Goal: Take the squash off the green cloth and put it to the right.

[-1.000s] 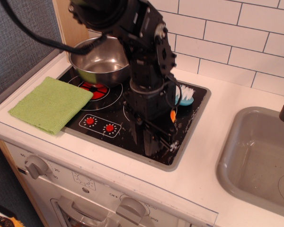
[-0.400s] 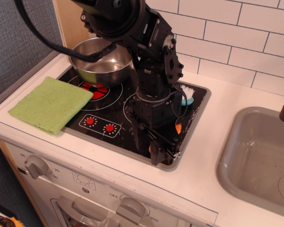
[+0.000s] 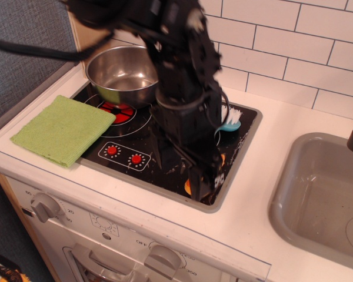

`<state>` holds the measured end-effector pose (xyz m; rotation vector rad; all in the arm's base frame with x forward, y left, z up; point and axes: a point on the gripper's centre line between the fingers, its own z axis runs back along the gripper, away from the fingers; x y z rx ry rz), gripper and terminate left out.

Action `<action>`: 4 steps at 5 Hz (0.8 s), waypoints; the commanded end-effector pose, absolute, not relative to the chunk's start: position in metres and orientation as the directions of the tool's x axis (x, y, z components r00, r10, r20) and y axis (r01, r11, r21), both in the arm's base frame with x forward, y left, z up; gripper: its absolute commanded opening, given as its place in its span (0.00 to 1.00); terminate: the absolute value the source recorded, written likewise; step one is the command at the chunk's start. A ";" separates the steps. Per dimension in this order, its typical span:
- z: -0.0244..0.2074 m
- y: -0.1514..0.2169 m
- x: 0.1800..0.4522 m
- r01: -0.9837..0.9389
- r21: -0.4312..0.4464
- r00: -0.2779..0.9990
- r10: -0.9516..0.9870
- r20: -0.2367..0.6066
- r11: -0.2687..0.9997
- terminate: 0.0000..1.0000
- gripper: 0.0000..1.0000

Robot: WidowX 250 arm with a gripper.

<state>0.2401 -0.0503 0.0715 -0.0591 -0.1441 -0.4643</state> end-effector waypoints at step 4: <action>0.095 -0.041 0.214 0.347 -0.016 0.923 -0.338 0.185 0.938 1.00 1.00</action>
